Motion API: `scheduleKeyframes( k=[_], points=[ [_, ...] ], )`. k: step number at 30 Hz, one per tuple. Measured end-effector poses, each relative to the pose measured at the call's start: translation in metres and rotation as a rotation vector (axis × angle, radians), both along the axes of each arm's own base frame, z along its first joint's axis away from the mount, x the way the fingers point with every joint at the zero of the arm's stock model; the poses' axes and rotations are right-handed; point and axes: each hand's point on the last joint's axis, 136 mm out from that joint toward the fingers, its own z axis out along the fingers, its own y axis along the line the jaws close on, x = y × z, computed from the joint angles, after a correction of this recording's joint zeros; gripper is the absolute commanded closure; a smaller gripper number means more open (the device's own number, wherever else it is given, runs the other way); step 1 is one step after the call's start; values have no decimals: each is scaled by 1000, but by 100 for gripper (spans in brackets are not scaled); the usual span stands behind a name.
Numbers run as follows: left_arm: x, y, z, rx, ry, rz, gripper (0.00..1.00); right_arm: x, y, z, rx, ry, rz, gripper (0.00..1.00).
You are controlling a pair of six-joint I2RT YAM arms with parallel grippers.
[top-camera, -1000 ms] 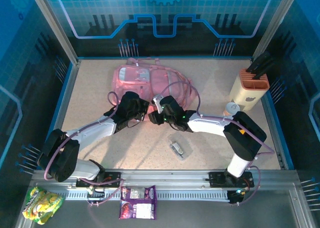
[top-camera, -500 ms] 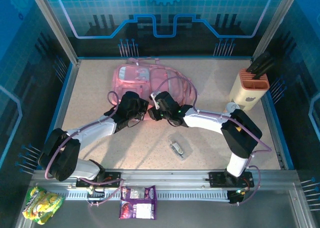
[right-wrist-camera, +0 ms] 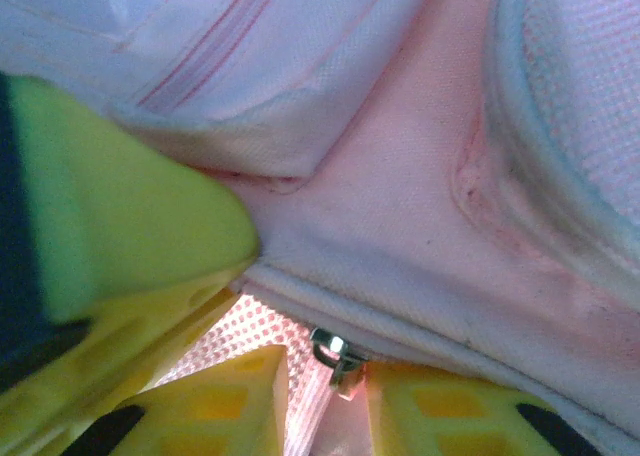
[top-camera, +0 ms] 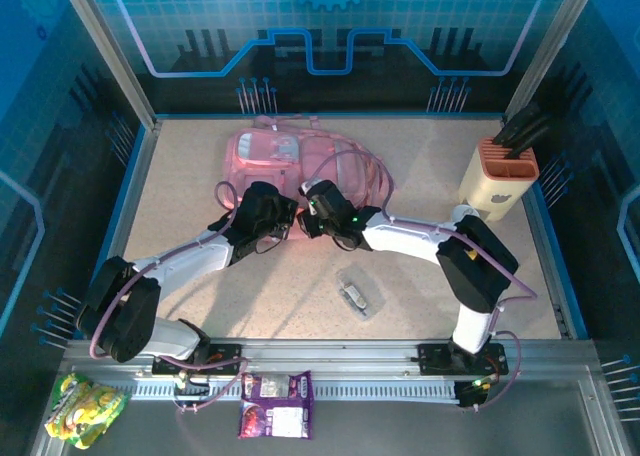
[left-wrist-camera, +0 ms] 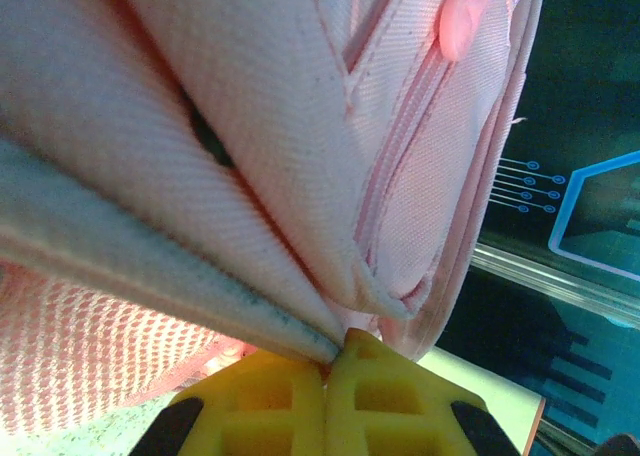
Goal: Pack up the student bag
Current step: Zip the student bag at the center of the table.
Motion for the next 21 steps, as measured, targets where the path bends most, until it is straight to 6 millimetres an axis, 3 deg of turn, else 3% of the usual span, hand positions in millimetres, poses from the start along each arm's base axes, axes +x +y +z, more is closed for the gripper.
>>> scheduleKeyframes(
  k=[9, 16, 21],
  points=[
    [1, 3, 2, 11, -8, 6, 100, 5, -5, -3, -38, -5, -27, 99],
    [-3, 12, 14, 4, -41, -7, 100, -4, -17, 17, -24, -9, -37, 100],
    [-6, 23, 18, 4, -49, -29, 100, -11, -40, 13, -44, 35, -50, 100]
  ],
)
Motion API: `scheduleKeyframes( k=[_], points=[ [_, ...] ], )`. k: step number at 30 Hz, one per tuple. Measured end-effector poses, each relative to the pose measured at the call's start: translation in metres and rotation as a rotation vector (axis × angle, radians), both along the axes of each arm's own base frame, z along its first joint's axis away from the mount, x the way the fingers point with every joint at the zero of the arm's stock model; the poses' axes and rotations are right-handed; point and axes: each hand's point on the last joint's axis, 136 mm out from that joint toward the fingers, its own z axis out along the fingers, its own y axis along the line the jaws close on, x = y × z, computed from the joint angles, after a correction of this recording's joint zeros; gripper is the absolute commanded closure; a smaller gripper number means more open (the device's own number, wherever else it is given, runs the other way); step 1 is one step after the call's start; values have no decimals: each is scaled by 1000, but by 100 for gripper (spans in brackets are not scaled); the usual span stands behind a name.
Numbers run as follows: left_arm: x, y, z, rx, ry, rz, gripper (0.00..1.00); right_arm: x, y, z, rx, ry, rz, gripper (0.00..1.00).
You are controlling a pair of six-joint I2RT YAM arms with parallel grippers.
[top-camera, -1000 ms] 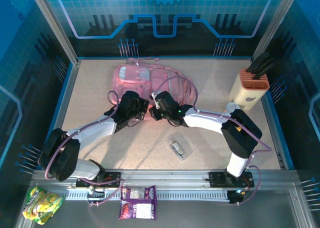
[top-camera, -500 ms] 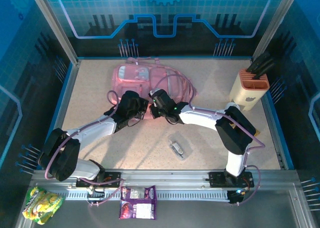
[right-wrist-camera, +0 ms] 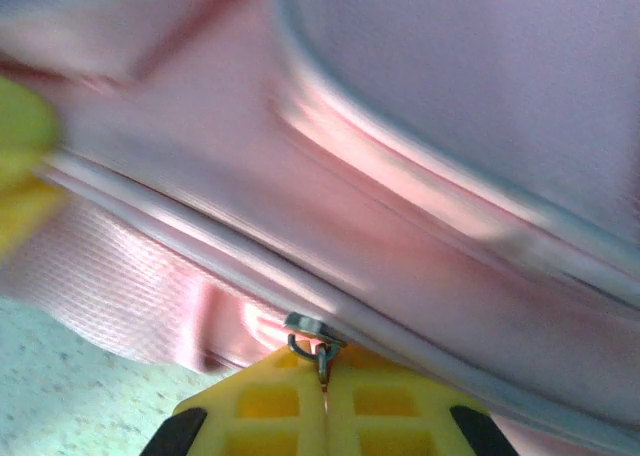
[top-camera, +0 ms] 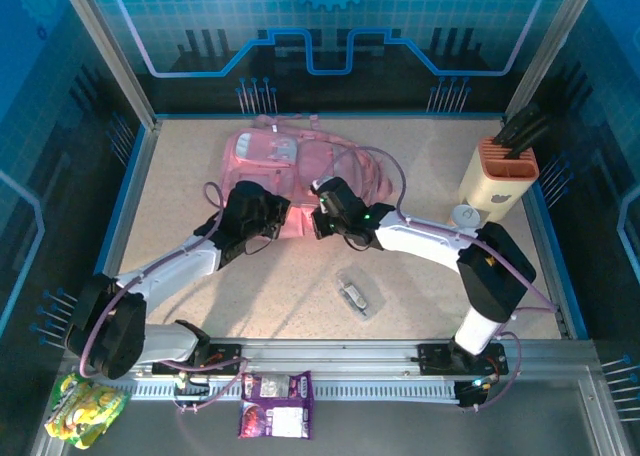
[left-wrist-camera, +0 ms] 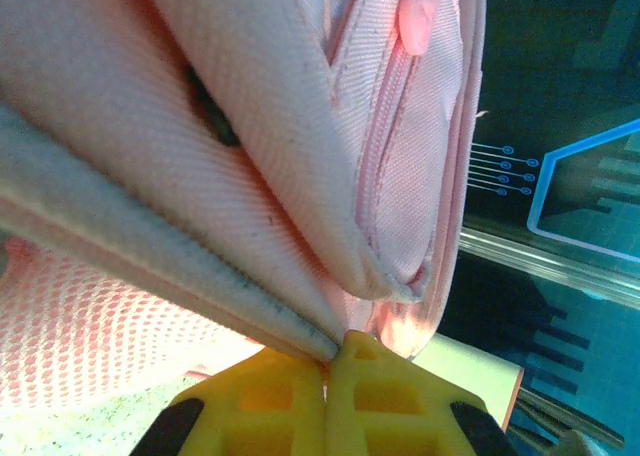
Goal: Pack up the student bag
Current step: Zip the student bag at the center of the table.
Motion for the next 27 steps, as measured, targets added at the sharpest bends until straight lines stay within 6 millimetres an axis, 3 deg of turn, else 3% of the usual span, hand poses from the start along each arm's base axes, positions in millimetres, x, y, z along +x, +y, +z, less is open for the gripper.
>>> scheduleKeyframes(
  k=[7, 11, 15, 20, 27],
  points=[
    [-2, 13, -6, 0, 13, -36, 100, 2, -41, -21, -39, 84, -16, 100],
    [-2, 15, -7, 2, 13, -41, 100, -1, -37, -26, -48, 96, 38, 100],
    [-2, 16, -8, 12, 10, -49, 100, 1, -33, -35, -60, 106, 60, 84],
    [-1, 16, -9, 16, 10, -48, 100, 4, -30, -40, -69, 107, 68, 82],
    [0, 19, -10, 18, 12, -41, 100, 11, -25, -48, -61, 96, 64, 94]
  ],
)
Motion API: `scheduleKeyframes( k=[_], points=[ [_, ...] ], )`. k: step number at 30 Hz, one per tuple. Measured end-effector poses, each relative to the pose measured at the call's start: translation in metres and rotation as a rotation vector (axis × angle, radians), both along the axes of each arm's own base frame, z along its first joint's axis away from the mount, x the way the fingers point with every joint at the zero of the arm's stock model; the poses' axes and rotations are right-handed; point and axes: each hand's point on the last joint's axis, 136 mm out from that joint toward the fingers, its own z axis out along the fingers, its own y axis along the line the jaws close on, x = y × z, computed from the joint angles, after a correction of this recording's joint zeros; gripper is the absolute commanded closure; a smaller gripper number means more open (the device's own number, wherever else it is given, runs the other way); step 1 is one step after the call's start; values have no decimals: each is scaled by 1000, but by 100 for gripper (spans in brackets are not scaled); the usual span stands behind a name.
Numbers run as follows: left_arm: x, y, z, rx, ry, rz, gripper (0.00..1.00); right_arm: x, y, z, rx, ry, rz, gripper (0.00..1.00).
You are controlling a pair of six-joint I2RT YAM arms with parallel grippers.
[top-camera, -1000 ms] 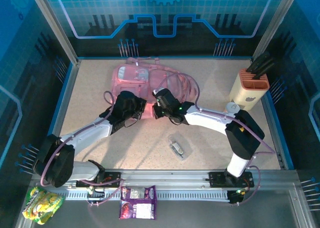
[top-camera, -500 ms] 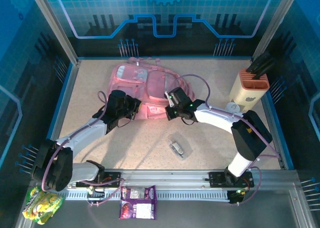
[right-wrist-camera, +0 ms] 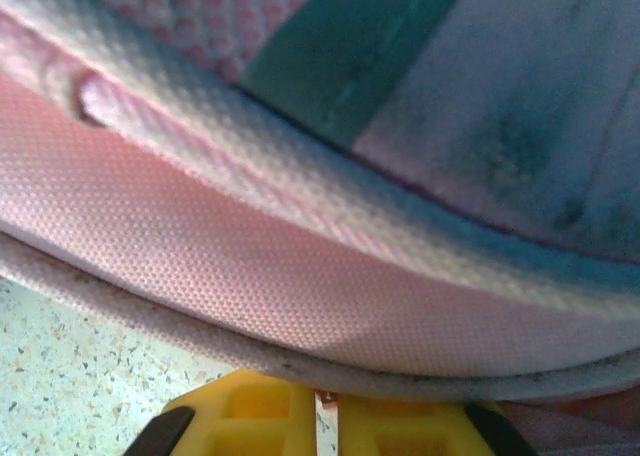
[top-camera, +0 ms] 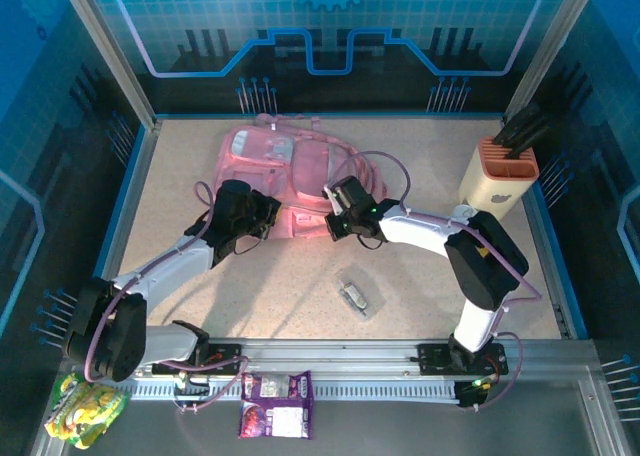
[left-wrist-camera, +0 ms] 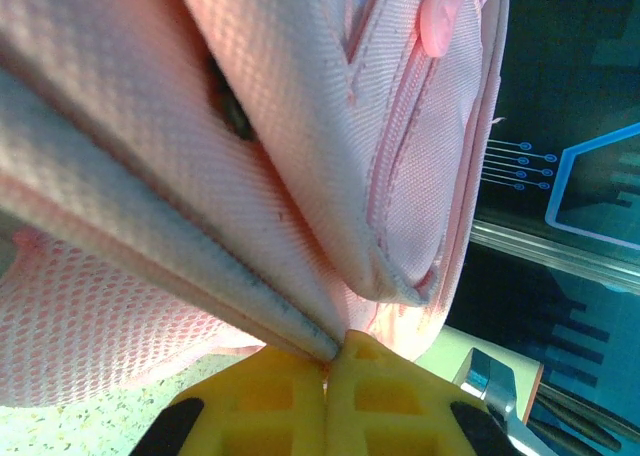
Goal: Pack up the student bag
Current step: Zip the student bag at the center of the table.
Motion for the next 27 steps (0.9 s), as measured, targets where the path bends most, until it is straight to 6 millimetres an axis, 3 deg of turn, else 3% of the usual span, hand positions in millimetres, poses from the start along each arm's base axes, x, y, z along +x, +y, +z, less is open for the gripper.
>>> scheduleKeyframes(
  k=[2, 6, 13, 18, 23, 27],
  points=[
    [1, 1, 0, 1, 0, 4, 100, 1, 0, 1, 3, -7, -3, 100],
    [0, 4, 0, 21, -8, -2, 100, 2, -2, 8, -1, -23, -12, 100],
    [-1, 15, 7, 43, -44, -48, 100, -4, -15, 41, -28, -99, 2, 100],
    [-2, 21, 6, 36, -46, -98, 100, -9, -21, 38, -77, -102, 29, 100],
    [-4, 23, 0, 28, -32, -101, 100, -12, -13, 31, -137, -96, 70, 100],
    [-3, 26, 1, 33, -37, -98, 100, -8, -5, 15, -172, -66, 82, 88]
  ],
)
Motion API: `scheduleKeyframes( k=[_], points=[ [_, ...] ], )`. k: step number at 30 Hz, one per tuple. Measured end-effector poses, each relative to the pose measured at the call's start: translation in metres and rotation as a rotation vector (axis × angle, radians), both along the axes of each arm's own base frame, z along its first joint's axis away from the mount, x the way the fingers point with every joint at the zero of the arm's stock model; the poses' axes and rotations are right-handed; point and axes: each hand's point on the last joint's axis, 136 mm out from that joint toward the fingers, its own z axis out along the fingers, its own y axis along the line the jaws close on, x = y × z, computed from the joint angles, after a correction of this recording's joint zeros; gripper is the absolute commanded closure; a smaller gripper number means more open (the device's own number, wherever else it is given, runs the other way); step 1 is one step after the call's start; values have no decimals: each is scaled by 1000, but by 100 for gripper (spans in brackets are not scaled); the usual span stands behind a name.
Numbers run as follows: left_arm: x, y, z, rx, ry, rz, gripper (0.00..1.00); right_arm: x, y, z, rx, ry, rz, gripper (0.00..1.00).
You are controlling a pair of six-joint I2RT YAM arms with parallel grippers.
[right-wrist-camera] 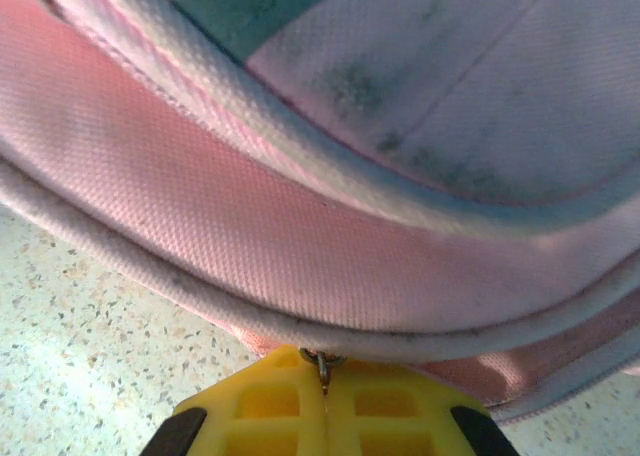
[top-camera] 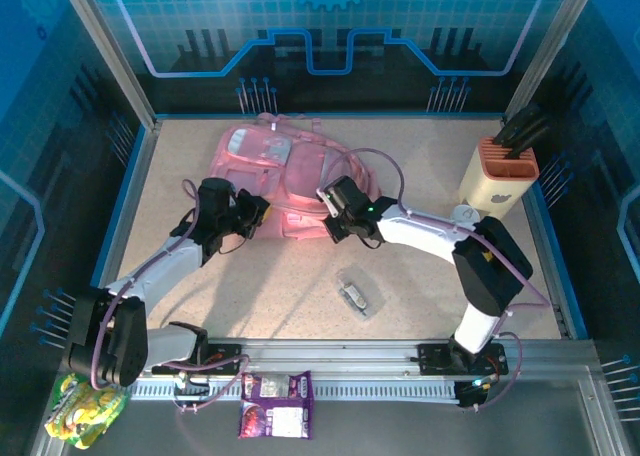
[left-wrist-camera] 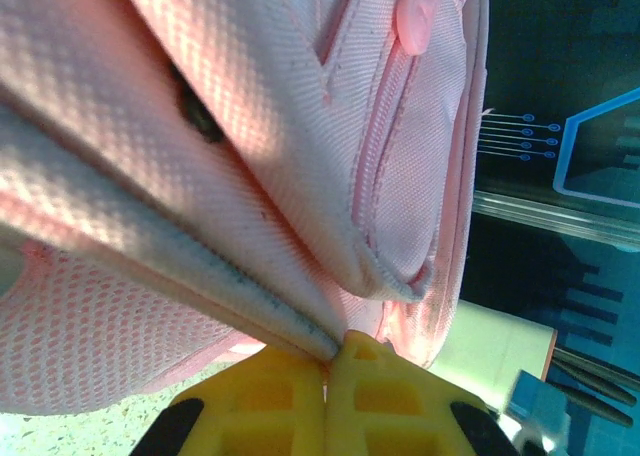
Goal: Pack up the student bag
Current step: Zip the student bag at the center of the table.
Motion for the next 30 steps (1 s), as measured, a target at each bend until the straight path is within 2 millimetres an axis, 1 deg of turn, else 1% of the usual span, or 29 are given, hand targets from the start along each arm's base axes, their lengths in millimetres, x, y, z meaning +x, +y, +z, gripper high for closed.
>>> scheduleKeyframes(
  k=[2, 6, 8, 10, 13, 14, 18, 23, 25, 28, 30],
  points=[
    [0, 0, 0, 4, -3, -3, 100, 2, 2, -5, -9, 6, 4, 76],
    [0, 0, 0, 4, -5, -4, 100, 4, 4, -8, -7, 8, 7, 76],
    [0, 0, 0, 5, -4, -3, 100, 5, 6, -12, -9, 13, 8, 81],
    [1, 0, -2, 7, 0, -2, 100, 7, 7, -16, -11, 17, 1, 84],
    [1, 0, -3, 9, 2, 0, 100, 9, 7, -18, -15, 15, -2, 96],
    [1, 1, -3, 12, 1, 1, 100, 10, 6, -17, -15, 10, -3, 100],
    [1, 2, -2, 30, -6, -8, 100, 12, 2, -7, -24, -19, -11, 100],
    [8, 1, 6, 47, -24, -34, 100, 11, -10, 22, -21, -84, -41, 100],
    [11, -1, 8, 44, -30, -54, 100, 9, -13, 30, -19, -103, -47, 100],
    [18, -6, 8, 52, -18, -97, 100, 3, -16, 31, -55, -114, -40, 100],
    [25, -8, 6, 72, -9, -124, 100, -6, -14, 27, -89, -107, -25, 100]
  ],
)
